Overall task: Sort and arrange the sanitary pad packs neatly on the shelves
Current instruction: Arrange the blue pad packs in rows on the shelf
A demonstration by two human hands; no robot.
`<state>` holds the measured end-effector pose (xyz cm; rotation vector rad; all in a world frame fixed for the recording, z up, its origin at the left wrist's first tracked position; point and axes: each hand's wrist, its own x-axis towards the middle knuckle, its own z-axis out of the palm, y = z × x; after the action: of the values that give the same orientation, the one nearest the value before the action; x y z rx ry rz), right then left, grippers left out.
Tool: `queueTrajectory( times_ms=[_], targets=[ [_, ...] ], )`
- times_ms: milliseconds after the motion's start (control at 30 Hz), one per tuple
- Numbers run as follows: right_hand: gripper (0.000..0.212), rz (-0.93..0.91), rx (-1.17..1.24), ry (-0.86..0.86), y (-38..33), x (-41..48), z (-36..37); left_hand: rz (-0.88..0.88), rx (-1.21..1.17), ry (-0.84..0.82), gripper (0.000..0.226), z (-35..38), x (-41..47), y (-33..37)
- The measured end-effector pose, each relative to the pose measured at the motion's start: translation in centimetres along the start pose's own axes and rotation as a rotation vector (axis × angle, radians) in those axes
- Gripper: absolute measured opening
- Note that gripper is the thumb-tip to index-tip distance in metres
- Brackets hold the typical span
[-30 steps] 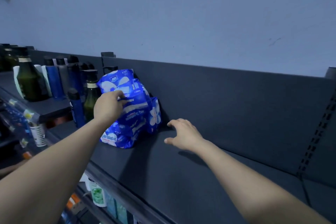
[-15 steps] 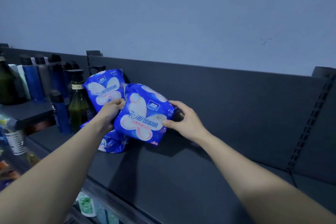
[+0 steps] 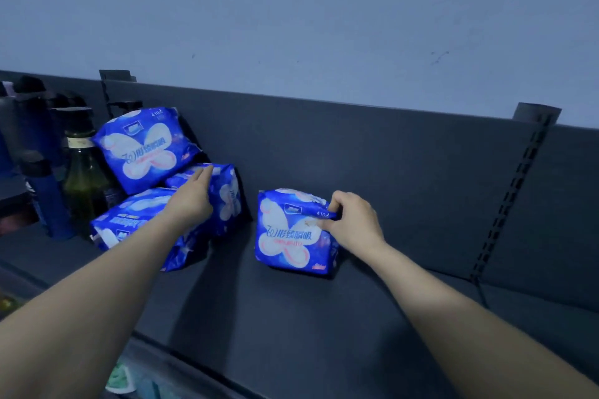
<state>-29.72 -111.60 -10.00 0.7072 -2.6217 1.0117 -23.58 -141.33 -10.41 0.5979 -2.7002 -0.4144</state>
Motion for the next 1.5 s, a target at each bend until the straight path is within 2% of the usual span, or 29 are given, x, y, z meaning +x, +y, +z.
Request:
queueTrajectory(
  times_ms=[67,100,167,233,267,433,700,867,933,1100,1233,1500],
  targets=[
    [0.041,0.006,-0.015,-0.03,0.5,-0.1,0.1,0.03,0.123,-0.017,0.083,0.3,0.4,-0.2],
    [0.041,0.007,-0.016,-0.041,0.7,-0.2,0.3,0.045,0.198,0.003,0.077,0.1,0.6,-0.1],
    [0.041,0.01,-0.014,-0.051,0.9,-0.6,0.5,0.094,0.292,0.075,0.05,-0.4,0.7,0.1],
    [0.041,0.049,0.019,-0.035,1.2,-1.0,0.6,0.138,0.25,0.183,0.014,-0.9,0.8,0.5],
    [0.042,0.076,0.037,-0.014,1.3,-1.2,0.6,0.156,0.181,0.214,0.012,-1.0,0.8,0.8],
    [0.043,0.218,0.054,0.134,2.2,-1.6,-0.7,0.137,-0.322,0.247,0.029,-0.9,1.2,3.8],
    [0.03,0.291,-0.046,0.331,4.1,-3.4,-4.1,0.18,-0.4,0.098,0.028,-1.4,1.4,6.3],
    [0.03,0.365,-0.04,0.449,5.0,-4.9,-5.4,0.139,-0.816,-0.102,0.035,-0.3,1.0,6.6],
    [0.03,0.384,-0.041,0.482,5.3,-5.4,-5.8,0.1,-0.909,-0.149,0.035,0.4,0.8,6.5],
    [0.024,0.44,-0.099,0.528,6.0,-6.9,-6.6,0.132,-0.964,-0.249,0.037,0.8,0.2,8.1],
    [0.027,0.486,-0.1,0.583,7.0,-9.0,-7.9,0.186,-1.008,-0.304,0.038,1.0,-0.3,10.6],
    [0.023,0.57,-0.123,0.729,9.0,-14.6,-14.4,0.216,-1.102,-0.354,0.038,2.6,-3.6,18.6]
  ],
)
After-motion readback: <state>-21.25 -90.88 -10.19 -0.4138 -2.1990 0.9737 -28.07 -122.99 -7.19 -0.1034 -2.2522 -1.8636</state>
